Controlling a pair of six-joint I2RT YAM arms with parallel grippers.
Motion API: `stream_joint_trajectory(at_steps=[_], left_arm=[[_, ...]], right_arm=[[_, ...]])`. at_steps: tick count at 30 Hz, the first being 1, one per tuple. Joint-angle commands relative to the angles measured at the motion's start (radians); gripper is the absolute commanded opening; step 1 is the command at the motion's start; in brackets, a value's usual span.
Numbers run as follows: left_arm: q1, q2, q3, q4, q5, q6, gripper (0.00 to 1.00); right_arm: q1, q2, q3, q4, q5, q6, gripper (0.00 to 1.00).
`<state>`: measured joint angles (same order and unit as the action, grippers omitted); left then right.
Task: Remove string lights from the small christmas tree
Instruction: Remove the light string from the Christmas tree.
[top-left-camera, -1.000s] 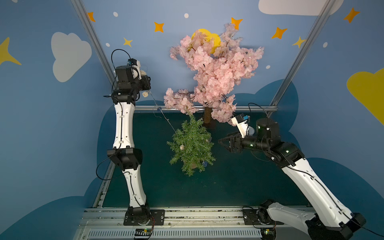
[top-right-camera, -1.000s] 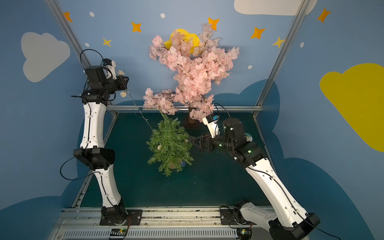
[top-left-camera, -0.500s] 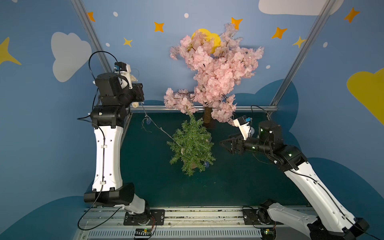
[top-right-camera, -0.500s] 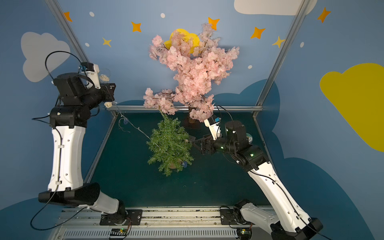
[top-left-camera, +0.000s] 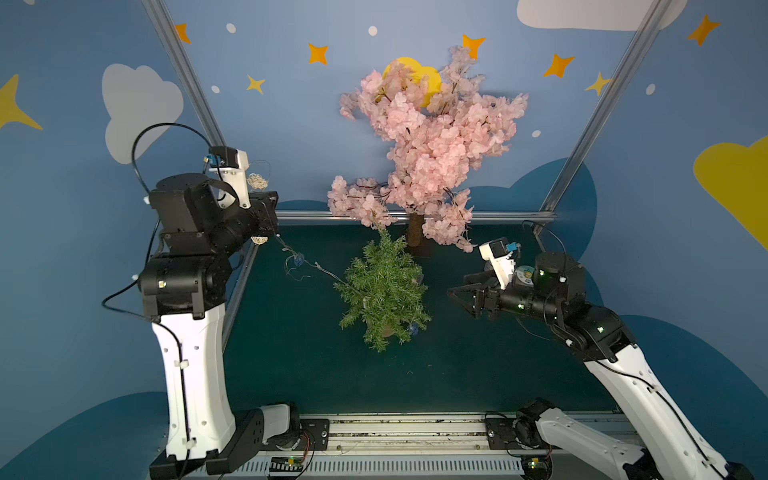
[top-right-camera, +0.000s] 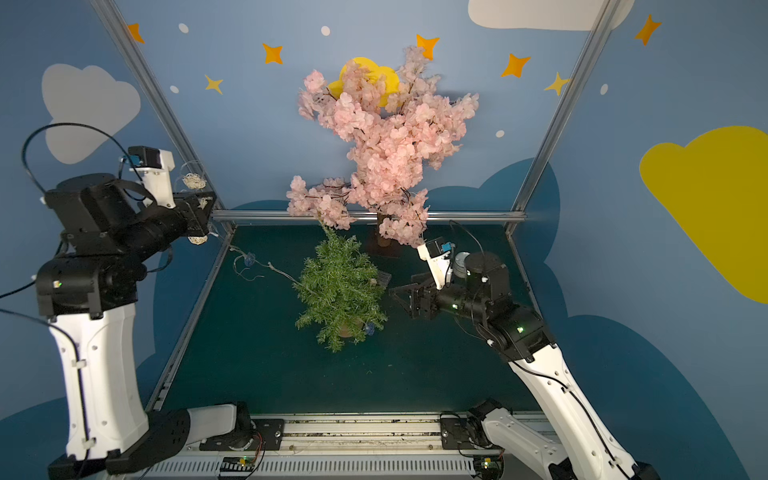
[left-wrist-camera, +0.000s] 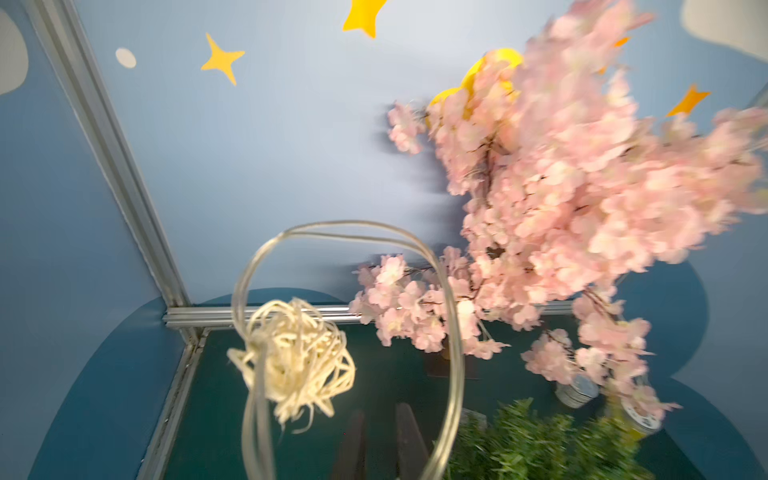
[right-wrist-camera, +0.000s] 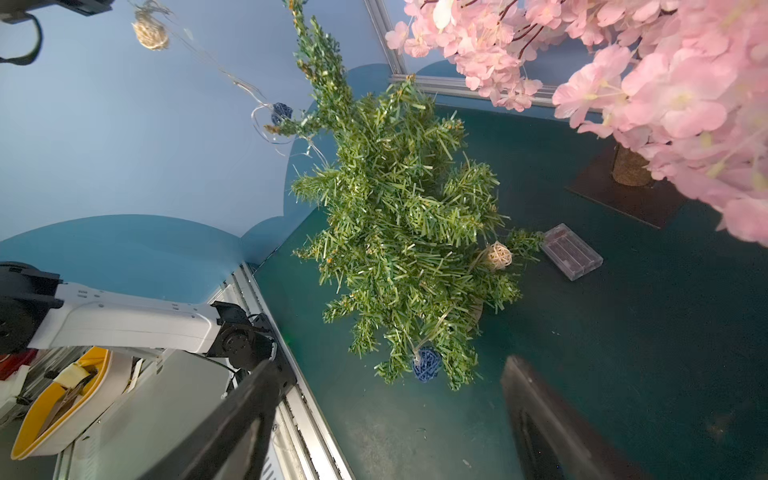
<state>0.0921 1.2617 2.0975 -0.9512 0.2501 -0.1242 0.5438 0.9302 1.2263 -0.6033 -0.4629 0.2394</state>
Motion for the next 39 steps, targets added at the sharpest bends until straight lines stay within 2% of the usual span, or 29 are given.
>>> stream_joint_trajectory(at_steps=[1,3,5,8,12,15,19,22,27,32,39], left_arm=[[-0.009,-0.046,0.059,-0.11,0.122,-0.031,0.13],[-0.014,-0.061,0.094,-0.179,0.127,-0.023,0.12],[-0.048,-0.113,0.048,-0.187,0.098,-0.016,0.12],[-0.054,-0.178,-0.037,-0.207,0.104,-0.024,0.12],[-0.054,-0.281,-0.223,-0.174,0.086,-0.031,0.11],[-0.053,-0.332,-0.298,-0.183,0.102,-0.041,0.11],[-0.058,-0.371,-0.307,-0.227,0.17,-0.035,0.1],[-0.087,-0.415,-0.342,-0.194,0.23,-0.069,0.1],[-0.092,-0.479,-0.419,-0.06,0.416,-0.198,0.1],[-0.094,-0.497,-0.399,0.048,0.515,-0.321,0.1],[-0.094,-0.509,-0.372,0.173,0.59,-0.463,0.1]], right_arm=[[0.018,-0.034,-0.009,0.012,-0.019,0.009,0.85],[0.033,-0.047,-0.013,0.018,-0.015,0.006,0.85],[0.051,-0.053,-0.013,0.023,-0.013,-0.003,0.85],[0.087,-0.051,-0.008,0.031,-0.002,-0.018,0.85],[0.13,-0.049,-0.024,0.072,0.007,-0.02,0.85],[0.16,-0.049,-0.041,0.106,0.02,-0.014,0.85],[0.221,-0.033,-0.046,0.128,0.017,-0.028,0.83],[0.307,0.002,-0.038,0.123,0.018,-0.084,0.83],[0.503,0.082,-0.031,0.165,0.08,-0.141,0.83],[0.66,0.184,0.001,0.253,0.163,-0.186,0.85],[0.718,0.316,0.003,0.513,0.143,-0.179,0.85]])
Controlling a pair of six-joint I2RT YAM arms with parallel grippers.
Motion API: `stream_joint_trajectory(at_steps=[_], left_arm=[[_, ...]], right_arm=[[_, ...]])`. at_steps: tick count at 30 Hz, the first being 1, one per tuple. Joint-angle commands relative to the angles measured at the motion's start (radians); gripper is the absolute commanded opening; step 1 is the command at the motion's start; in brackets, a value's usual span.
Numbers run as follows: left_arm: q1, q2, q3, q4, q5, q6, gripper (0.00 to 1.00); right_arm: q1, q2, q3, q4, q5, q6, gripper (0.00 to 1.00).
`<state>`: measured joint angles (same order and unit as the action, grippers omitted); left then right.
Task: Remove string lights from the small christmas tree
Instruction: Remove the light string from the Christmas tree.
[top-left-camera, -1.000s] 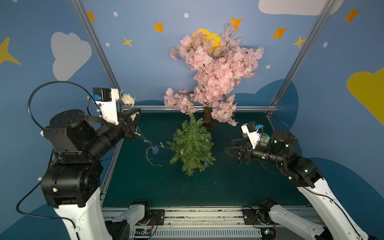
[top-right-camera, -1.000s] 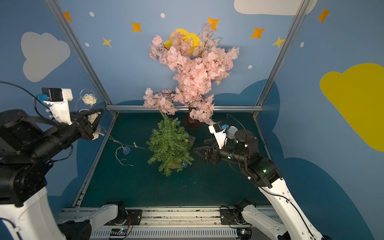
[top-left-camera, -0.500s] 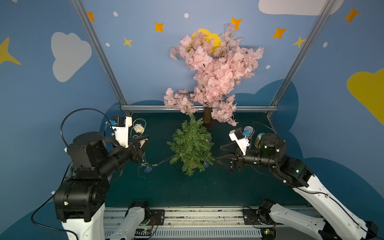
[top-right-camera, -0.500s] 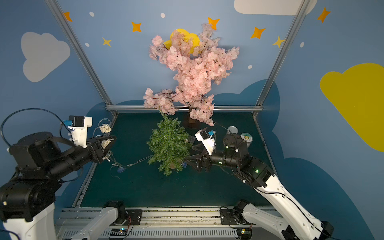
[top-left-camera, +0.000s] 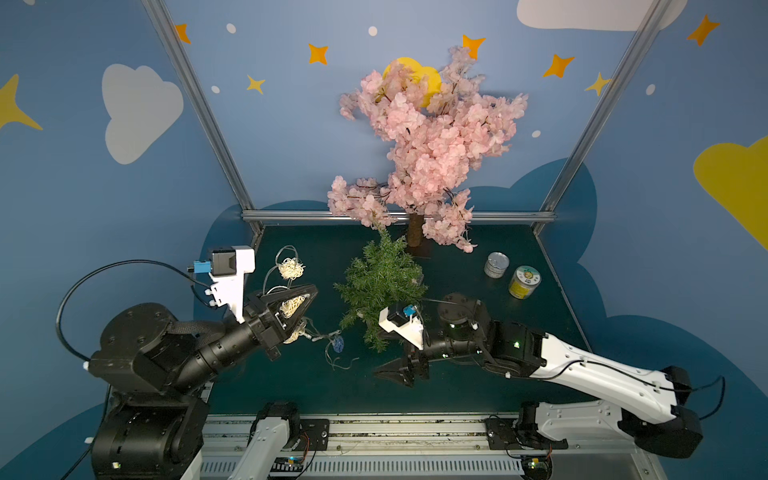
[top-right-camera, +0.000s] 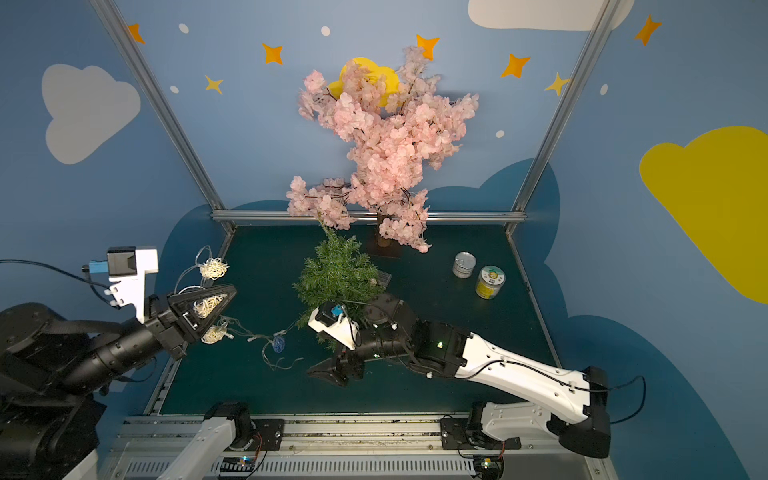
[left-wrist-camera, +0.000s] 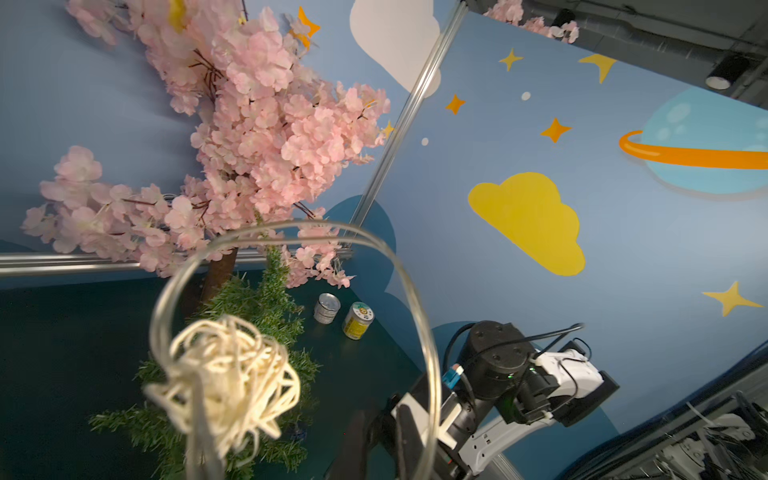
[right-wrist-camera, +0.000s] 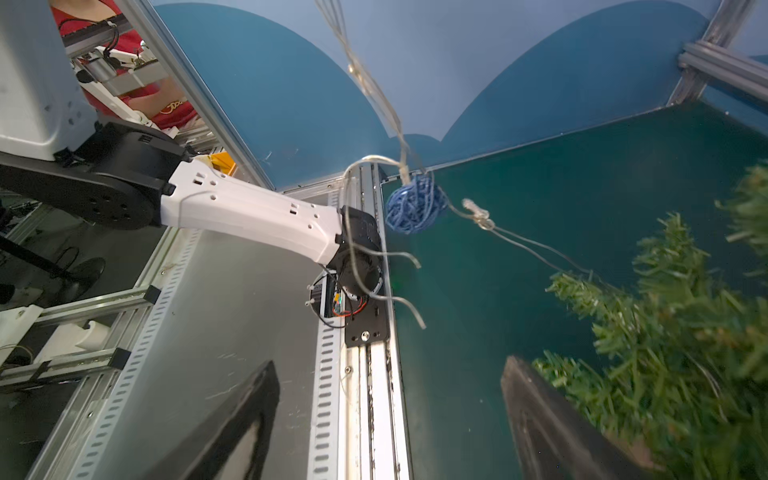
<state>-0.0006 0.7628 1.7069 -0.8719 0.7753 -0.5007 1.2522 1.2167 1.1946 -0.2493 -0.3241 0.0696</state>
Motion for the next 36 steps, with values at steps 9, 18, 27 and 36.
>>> stream_joint_trajectory(at_steps=[9,18,27,36], left_arm=[[0.001,-0.024,0.009,0.162,0.092,-0.167,0.1],[0.001,-0.017,0.039,0.171,0.071,-0.172,0.11],[0.001,-0.005,-0.003,0.102,-0.037,-0.063,0.11],[0.001,-0.007,-0.116,0.174,-0.051,-0.065,0.11]], right_arm=[[0.065,0.19,0.134,0.298,-0.026,-0.028,0.85],[0.071,0.243,0.135,0.402,-0.059,0.002,0.51],[0.141,0.128,0.041,0.326,-0.03,0.021,0.0],[0.167,0.014,-0.049,0.255,0.016,0.069,0.0]])
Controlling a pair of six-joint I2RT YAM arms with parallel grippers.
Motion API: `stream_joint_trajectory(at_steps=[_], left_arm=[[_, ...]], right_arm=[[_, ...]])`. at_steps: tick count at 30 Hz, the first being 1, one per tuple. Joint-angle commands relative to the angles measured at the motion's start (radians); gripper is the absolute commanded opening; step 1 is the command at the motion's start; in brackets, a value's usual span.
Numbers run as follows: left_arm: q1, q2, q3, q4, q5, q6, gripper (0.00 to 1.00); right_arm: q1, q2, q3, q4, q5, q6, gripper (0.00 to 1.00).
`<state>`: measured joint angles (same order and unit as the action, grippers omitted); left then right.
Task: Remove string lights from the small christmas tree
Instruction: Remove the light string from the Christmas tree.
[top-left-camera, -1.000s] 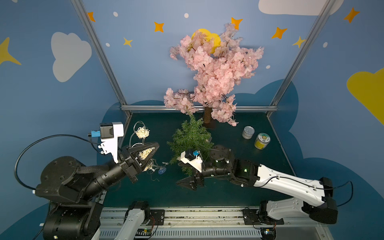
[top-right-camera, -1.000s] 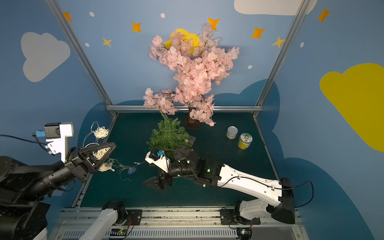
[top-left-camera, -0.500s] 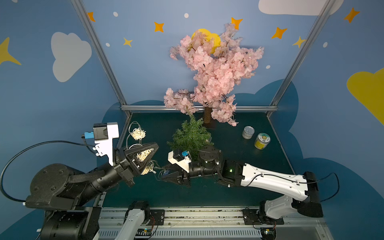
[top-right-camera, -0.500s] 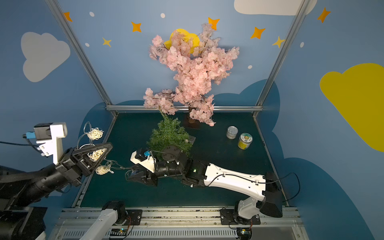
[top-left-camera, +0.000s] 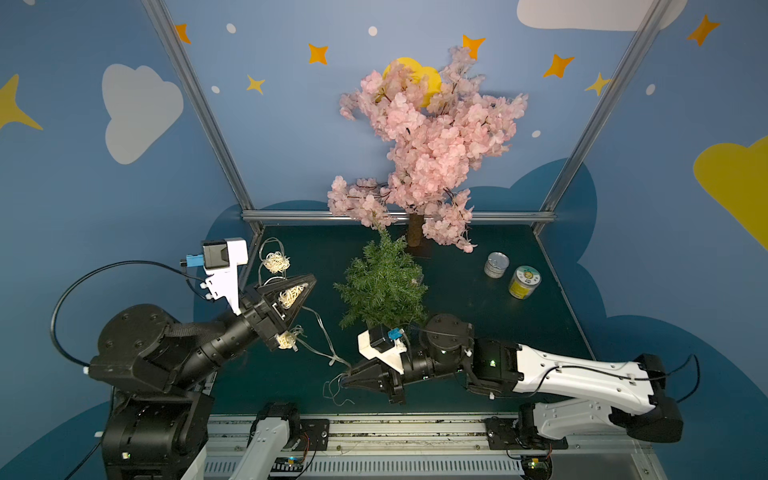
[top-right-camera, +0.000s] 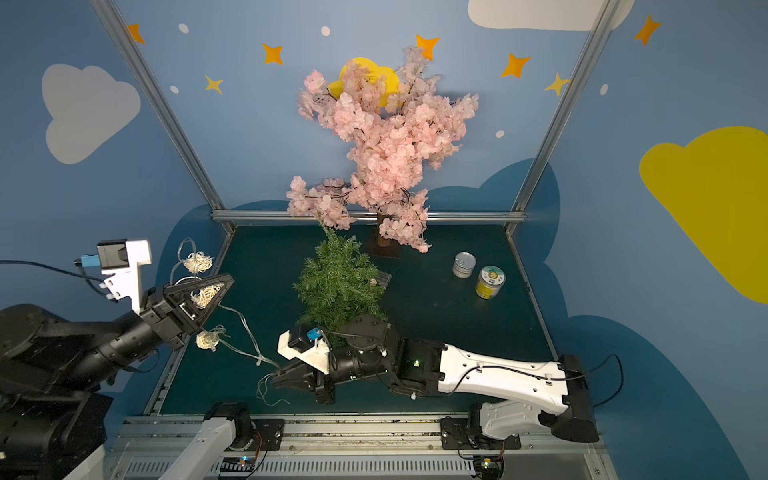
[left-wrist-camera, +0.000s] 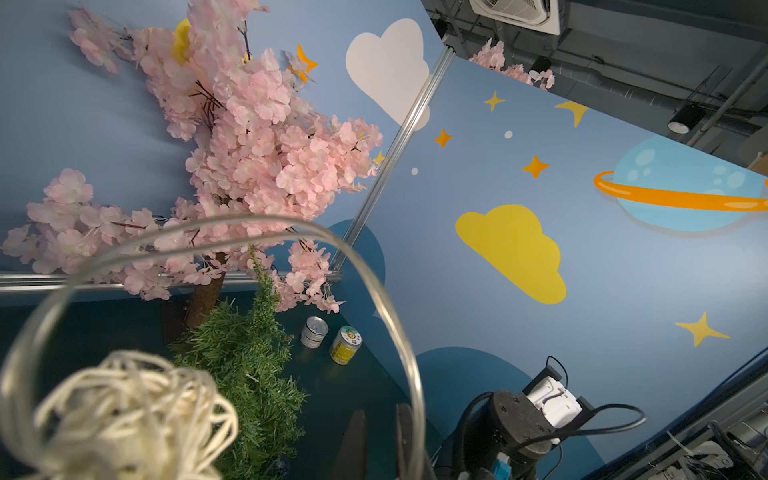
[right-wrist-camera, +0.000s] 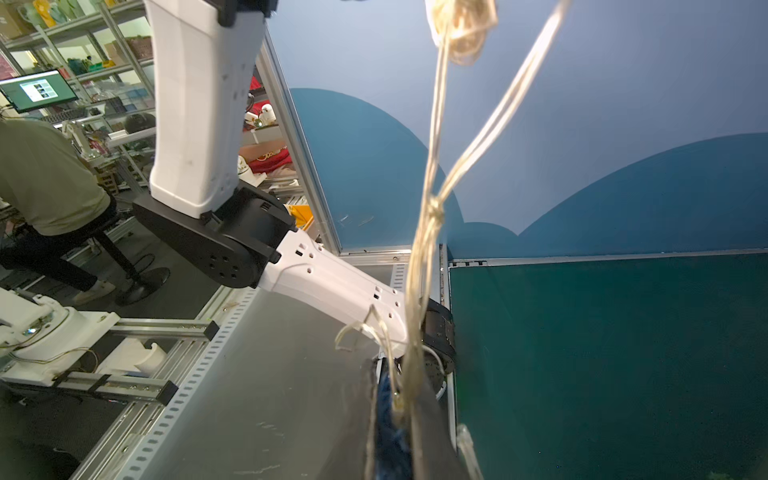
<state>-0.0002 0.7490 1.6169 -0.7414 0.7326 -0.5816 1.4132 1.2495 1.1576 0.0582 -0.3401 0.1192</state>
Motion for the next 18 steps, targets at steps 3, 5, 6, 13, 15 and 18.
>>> stream_joint_trajectory(at_steps=[3,5,6,13,15,18], left_arm=[[0.001,-0.006,-0.077,0.074,-0.004,0.001,0.11],[0.002,-0.016,-0.104,0.091,0.008,-0.008,0.11],[0.001,-0.017,-0.113,0.096,0.015,-0.013,0.11],[0.0,-0.044,-0.194,0.169,0.056,-0.08,0.12],[0.001,-0.051,-0.224,0.201,0.06,-0.107,0.12],[0.0,-0.054,-0.243,0.207,0.056,-0.116,0.12]], right_arm=[[0.006,-0.023,-0.025,-0.08,0.046,0.02,0.0],[0.006,-0.035,-0.038,-0.089,0.055,0.024,0.0],[0.005,-0.045,-0.044,-0.092,0.065,0.025,0.0],[-0.007,-0.226,-0.119,-0.173,0.217,0.02,0.0],[-0.017,-0.28,-0.126,-0.227,0.272,0.025,0.0],[-0.043,-0.348,-0.124,-0.305,0.336,0.041,0.0]])
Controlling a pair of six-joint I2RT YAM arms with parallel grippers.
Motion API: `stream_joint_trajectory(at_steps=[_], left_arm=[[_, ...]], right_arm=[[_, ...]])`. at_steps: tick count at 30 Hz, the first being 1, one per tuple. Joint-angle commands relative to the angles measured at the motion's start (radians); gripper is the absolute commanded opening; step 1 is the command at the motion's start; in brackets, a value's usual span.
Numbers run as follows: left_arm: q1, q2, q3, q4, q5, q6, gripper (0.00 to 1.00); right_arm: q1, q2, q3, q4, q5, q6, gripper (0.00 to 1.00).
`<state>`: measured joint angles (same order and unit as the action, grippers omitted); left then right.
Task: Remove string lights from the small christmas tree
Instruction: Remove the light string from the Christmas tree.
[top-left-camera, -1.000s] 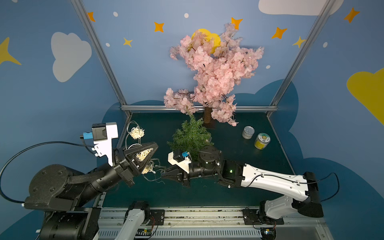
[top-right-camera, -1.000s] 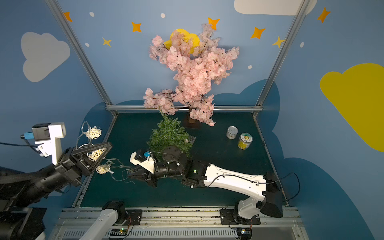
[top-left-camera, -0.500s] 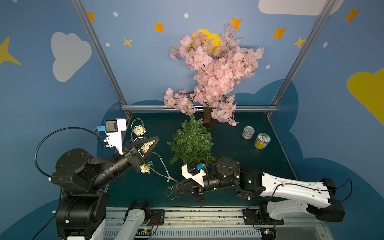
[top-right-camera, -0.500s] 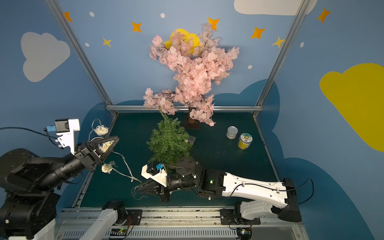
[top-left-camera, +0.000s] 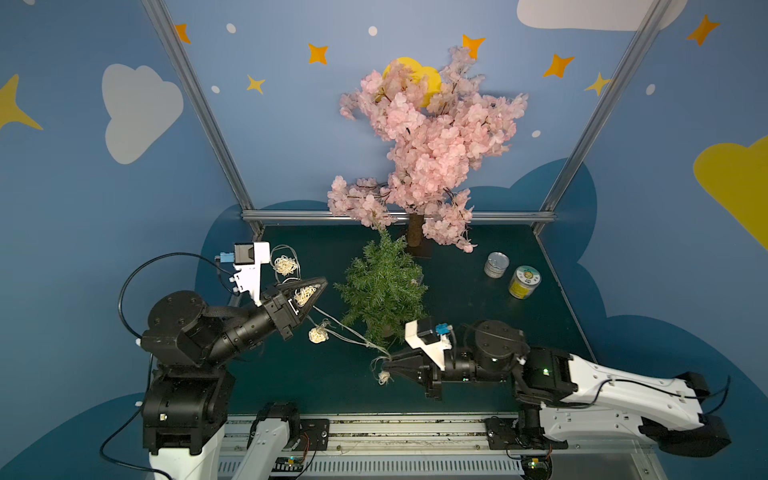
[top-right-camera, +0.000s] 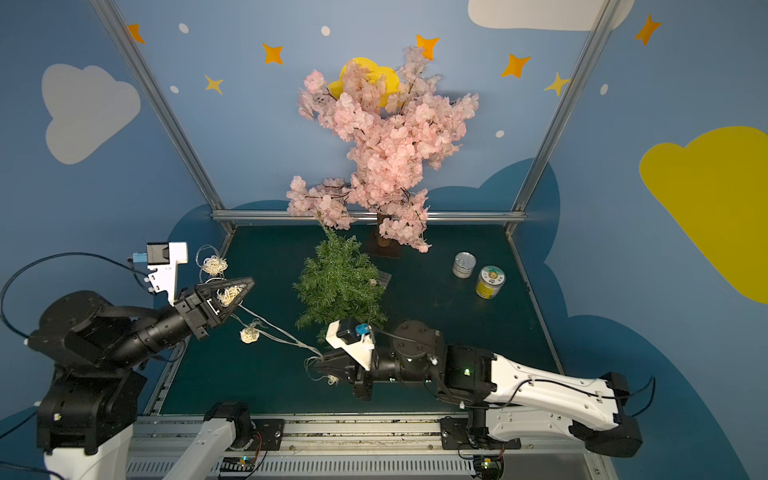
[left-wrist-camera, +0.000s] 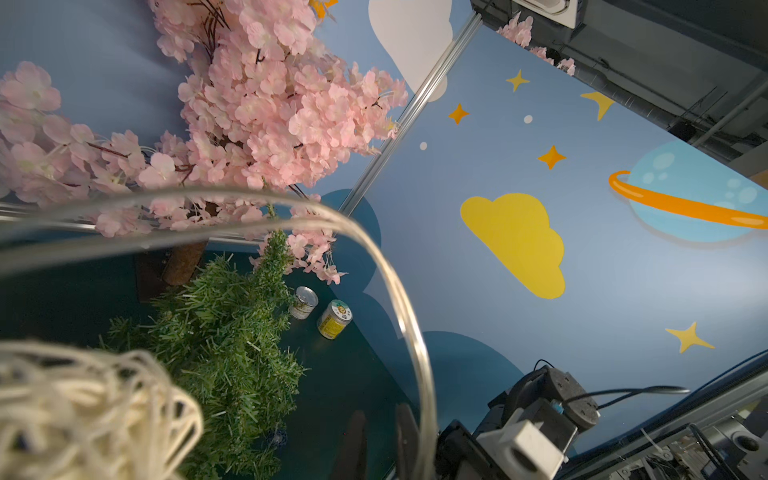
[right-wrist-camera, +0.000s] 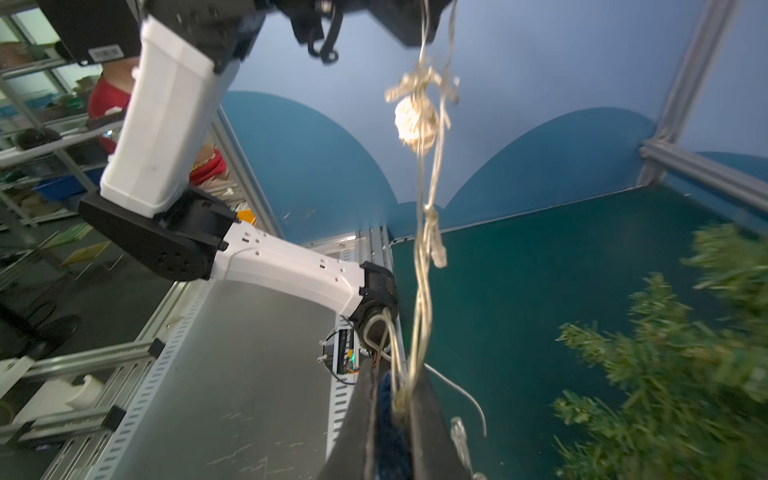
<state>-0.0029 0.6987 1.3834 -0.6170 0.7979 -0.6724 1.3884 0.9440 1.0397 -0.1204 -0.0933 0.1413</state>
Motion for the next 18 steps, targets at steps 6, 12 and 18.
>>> stream_joint_trajectory(at_steps=[6,12,18], left_arm=[[-0.017,0.019,-0.05,0.144,-0.004,-0.06,0.13],[-0.149,0.076,-0.064,0.174,-0.094,-0.015,0.13],[-0.392,0.195,-0.033,0.167,-0.28,0.11,0.15]], right_arm=[[-0.089,-0.1,0.025,-0.269,0.153,0.046,0.0],[-0.162,-0.139,0.037,-0.338,0.234,0.061,0.0],[-0.292,-0.142,0.082,-0.441,0.247,0.068,0.0]])
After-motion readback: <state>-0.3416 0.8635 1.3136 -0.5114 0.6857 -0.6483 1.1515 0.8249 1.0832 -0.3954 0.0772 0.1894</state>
